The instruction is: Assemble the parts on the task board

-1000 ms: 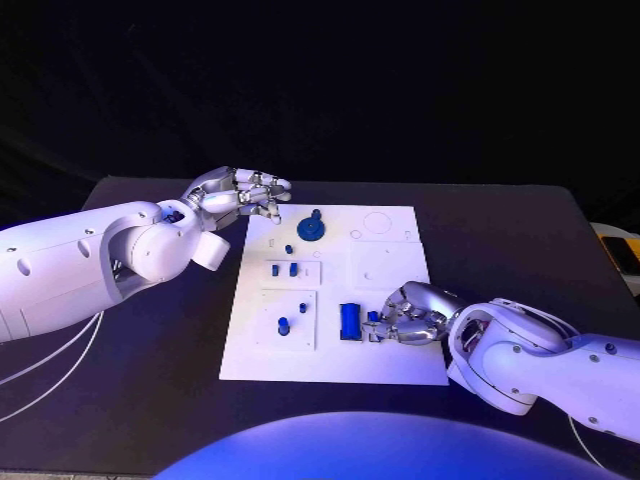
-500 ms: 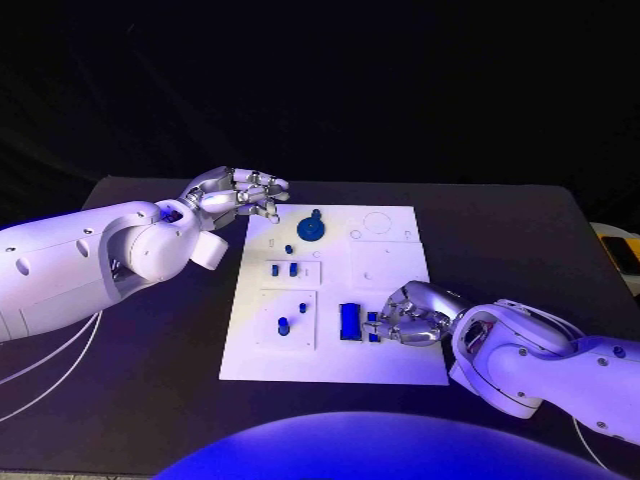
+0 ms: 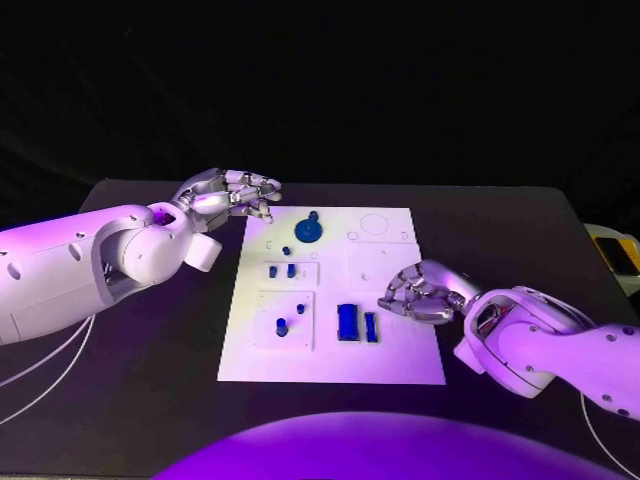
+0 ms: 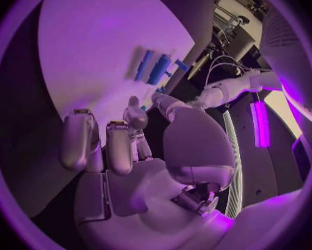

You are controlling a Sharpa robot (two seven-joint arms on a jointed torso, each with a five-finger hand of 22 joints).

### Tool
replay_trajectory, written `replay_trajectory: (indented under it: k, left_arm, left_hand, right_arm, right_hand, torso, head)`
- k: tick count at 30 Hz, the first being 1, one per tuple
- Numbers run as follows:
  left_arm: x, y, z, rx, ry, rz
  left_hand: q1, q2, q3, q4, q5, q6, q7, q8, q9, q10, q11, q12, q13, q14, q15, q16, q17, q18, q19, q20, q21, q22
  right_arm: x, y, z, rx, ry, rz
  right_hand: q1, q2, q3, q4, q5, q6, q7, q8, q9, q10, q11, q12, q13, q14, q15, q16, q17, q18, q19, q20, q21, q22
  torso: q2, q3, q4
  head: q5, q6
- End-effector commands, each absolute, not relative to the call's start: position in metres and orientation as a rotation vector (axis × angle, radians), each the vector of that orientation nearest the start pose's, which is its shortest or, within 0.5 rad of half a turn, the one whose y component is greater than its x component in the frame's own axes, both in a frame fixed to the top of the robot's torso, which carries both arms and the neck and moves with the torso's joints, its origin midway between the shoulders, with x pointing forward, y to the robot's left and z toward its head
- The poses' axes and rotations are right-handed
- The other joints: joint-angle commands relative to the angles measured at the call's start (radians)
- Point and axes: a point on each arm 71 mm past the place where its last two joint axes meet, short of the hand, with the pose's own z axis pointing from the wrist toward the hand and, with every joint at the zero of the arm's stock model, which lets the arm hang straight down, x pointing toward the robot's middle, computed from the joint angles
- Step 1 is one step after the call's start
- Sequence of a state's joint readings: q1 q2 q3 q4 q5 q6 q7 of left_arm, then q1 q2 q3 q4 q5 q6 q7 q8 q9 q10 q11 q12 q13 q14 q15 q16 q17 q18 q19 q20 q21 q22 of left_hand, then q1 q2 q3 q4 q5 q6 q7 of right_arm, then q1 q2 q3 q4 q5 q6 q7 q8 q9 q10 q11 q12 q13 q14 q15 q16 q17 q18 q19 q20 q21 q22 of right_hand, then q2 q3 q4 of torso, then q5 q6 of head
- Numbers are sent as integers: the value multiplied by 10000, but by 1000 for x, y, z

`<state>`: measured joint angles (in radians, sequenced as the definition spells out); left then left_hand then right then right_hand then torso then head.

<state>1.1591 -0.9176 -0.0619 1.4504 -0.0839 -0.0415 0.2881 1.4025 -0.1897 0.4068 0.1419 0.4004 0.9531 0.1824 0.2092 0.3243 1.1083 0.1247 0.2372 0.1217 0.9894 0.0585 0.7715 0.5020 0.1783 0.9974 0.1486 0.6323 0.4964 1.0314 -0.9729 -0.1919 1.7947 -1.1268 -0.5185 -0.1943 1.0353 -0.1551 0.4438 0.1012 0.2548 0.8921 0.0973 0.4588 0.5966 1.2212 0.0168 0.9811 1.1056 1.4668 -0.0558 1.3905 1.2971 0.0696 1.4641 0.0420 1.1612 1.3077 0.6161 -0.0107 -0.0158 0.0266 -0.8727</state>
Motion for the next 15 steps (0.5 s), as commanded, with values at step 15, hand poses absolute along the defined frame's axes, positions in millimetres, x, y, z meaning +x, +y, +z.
replay_trajectory:
  k: [15]
  left_arm:
    - [502, 272, -238, -12133, 12989, -14135]
  left_hand:
    - [300, -70, -837, 1408, -408, -914, -34, -692, -486, -1010, 477, -1763, -582, -1909, 1087, -5393, -2274, 21, -1631, 1382, -5407, -3722]
  right_arm:
    - [483, -253, -287, 11028, 15777, 12722]
  right_hand:
    - [1268, 314, 1644, -1181, -1923, -929, 971, -2229, -1787, -2316, 1366, -7838, -8561, -5375, 1677, -10261, -8228, 980, -4591, 1586, -10999, -5429]
  torso:
    - [-739, -169, 60]
  head:
    - [-200, 788]
